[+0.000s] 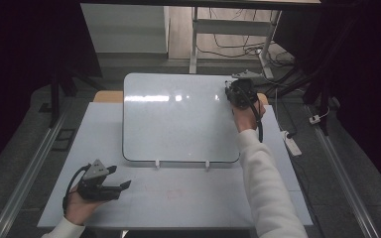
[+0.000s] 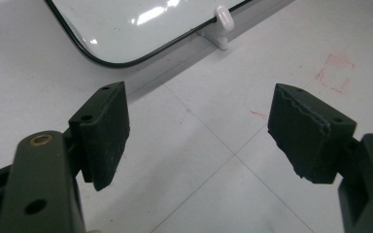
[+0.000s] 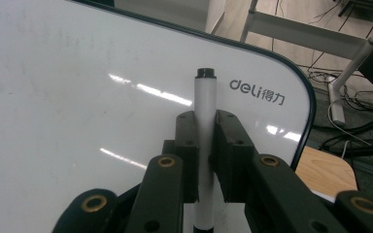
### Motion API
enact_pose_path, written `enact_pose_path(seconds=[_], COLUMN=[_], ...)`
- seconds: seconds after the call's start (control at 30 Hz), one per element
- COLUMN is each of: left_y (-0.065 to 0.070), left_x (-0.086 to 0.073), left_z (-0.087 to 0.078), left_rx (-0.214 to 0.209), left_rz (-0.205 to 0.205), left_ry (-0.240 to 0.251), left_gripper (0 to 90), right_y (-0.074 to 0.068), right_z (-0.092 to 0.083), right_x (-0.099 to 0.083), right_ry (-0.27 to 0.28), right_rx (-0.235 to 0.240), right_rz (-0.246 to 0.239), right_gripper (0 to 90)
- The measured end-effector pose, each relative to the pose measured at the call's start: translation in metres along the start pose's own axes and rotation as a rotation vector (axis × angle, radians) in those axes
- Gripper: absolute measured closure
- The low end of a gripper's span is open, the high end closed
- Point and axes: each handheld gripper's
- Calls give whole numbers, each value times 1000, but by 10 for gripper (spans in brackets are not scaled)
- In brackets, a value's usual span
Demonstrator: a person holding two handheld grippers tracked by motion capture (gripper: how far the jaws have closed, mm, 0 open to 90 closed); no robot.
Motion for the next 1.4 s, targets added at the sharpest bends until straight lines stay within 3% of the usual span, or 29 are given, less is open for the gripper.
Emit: enact_pose_path(seconds=[0.43,0.6,0.73,0.97,1.23,1.4], left_y=[1,0,-1,-2,-1,-1], left_x=[-1,-1,-2,-2,1,1], left_z=[1,1,1,1,0,2], left_rx=[2,1,3,3,3,6], left_rz=[3,1,-3,-7,7,7], left_ry=[-6,-3,1,14,41,35], left_gripper=[251,253,253,252,251,251], right_y=[2,3,6,11,22,36], right_z=[2,-5,-21,-64,-110,-129], right_x=[-1,-2,-9,-53,-111,-145], right_ry=[18,48,83,119,130,104], right_rx=[16,24,97,237,315,347], right_rz=[-17,-26,-46,-71,-93,-109], right_gripper=[753,612,515,433,419,418])
Point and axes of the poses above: each handheld gripper's, and its own axes: z roughly forward along the jaws, x roughly out of its top, y roughly to its right, and after that the axes turned 9 degrees about z, right-handed
